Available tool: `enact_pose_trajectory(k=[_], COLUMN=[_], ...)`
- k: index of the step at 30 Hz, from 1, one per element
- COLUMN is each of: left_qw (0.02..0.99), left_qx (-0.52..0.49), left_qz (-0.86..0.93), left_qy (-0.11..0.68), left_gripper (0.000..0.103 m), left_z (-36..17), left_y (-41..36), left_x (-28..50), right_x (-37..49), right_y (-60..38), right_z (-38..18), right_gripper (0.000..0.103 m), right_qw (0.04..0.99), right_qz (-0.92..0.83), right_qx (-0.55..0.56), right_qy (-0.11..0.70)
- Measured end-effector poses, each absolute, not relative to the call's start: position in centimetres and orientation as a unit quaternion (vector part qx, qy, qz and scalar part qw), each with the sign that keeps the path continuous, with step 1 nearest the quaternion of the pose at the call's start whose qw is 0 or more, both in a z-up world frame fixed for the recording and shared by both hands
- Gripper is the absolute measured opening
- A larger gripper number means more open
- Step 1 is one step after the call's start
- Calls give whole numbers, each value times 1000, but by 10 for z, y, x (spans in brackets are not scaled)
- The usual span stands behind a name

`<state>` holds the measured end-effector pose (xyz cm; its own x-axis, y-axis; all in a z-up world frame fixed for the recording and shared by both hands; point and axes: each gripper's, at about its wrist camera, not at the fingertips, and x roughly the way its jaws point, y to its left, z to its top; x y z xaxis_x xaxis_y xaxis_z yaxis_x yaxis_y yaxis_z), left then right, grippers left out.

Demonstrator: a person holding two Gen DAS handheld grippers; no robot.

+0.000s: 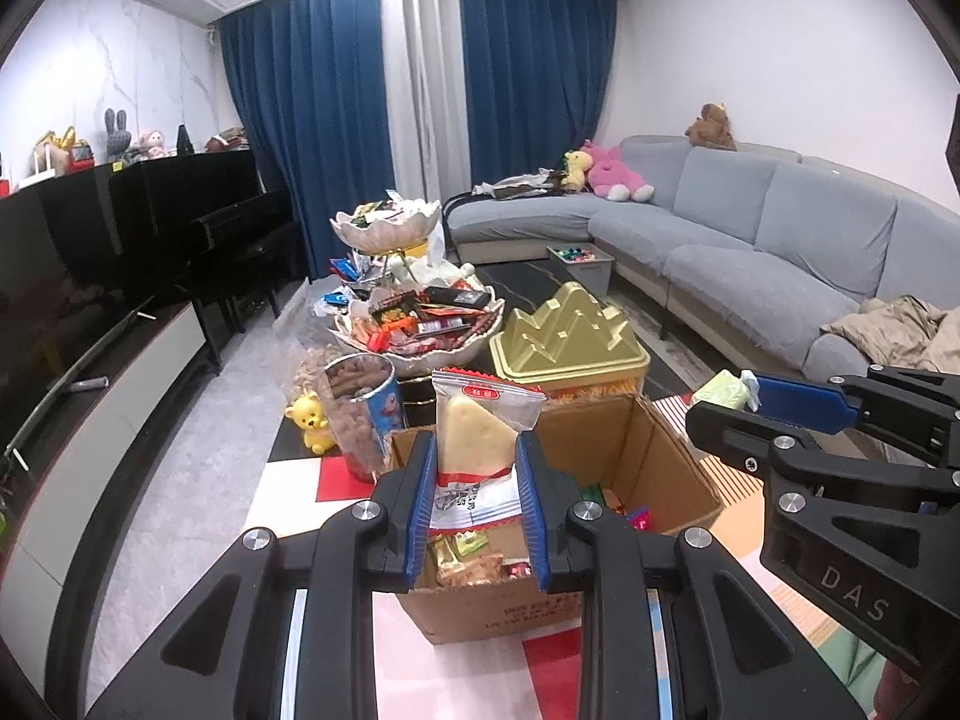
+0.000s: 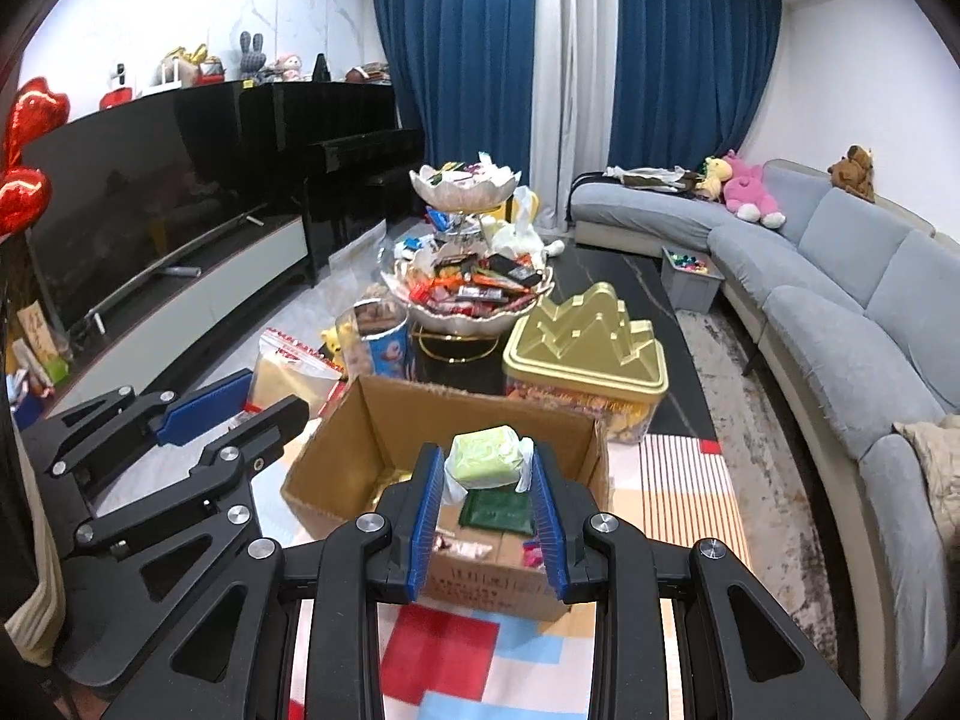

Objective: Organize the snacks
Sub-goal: 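Lift and carry the cheese packet and green candy over the box, then open both tools to drop the cheese packet and green candy into the box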

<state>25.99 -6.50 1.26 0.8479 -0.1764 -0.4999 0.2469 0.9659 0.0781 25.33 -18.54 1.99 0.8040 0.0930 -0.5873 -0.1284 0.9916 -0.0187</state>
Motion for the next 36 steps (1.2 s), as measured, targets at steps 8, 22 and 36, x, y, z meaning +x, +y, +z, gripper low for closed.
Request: enact_pose_trajectory(k=[8,22,36], left_qw=[959,956,948], left_qx=[62,55,49], left_qz=[-98,-79,-78], left_qy=[257,277,303], left_gripper=[27,27,27], left_z=[12,-3,-23], left_y=[-64,-68,-69], left_x=[277,314,342], right_x=[270,296,330], right_y=[-185,-194,-199], right_z=[25,12,-15], right_gripper=[31,31,31], right_qw=[951,947,936], right_qz=[45,19,18], right_qx=[-23,-11,1], right_qy=[304,320,351])
